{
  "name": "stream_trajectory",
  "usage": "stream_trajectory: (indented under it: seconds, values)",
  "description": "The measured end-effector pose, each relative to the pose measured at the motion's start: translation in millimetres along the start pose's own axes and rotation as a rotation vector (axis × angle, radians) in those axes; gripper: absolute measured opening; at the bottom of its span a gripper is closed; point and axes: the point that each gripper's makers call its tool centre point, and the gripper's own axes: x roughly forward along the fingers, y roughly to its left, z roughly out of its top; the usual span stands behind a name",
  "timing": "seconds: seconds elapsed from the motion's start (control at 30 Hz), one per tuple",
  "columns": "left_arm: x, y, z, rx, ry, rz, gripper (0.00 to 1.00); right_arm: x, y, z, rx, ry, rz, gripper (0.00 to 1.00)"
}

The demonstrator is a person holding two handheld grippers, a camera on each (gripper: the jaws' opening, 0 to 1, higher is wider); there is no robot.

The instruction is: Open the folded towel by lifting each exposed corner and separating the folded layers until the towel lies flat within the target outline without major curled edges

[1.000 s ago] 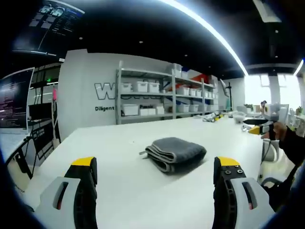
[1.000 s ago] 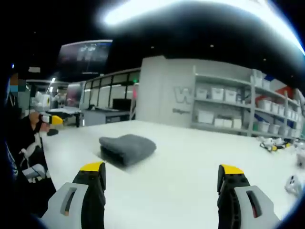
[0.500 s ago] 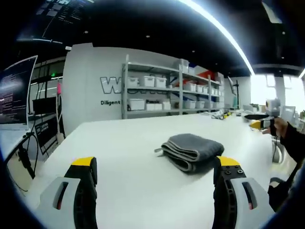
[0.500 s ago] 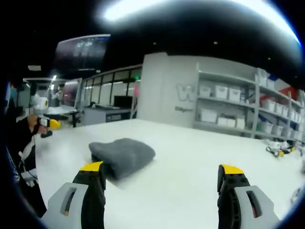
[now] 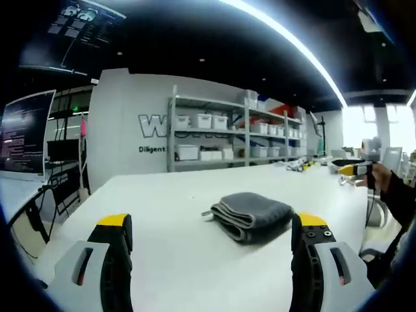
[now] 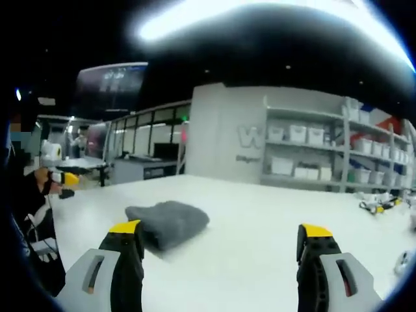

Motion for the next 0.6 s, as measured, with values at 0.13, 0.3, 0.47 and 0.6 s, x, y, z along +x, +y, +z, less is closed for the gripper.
stream_trajectory:
  seconds: [0.13,0.3,0.47,0.6]
  values:
    - [-3.6,0.3,2.3,0.004,-0.012,0.008,1.0,-5.1,-2.0,-2.3,-0.013,0.008,-0.005,1.0]
    - [-6.8,1.5,-6.9,0.01,0.013,0.004,0.99,-10.9,3.0,-11.5,-0.041,0.014,-0.001,1.0]
    - [-11.4,1.4,-9.5,0.022,0.011,-0.008,0.97,-17.1,7.1,-23.6,-0.052,0.052,0.0,1.0]
    - [-13.5,0.2,-6.5,0.019,0.01,-0.014,0.98,-22.5,7.5,-22.7,-0.065,0.055,-0.005,1.0]
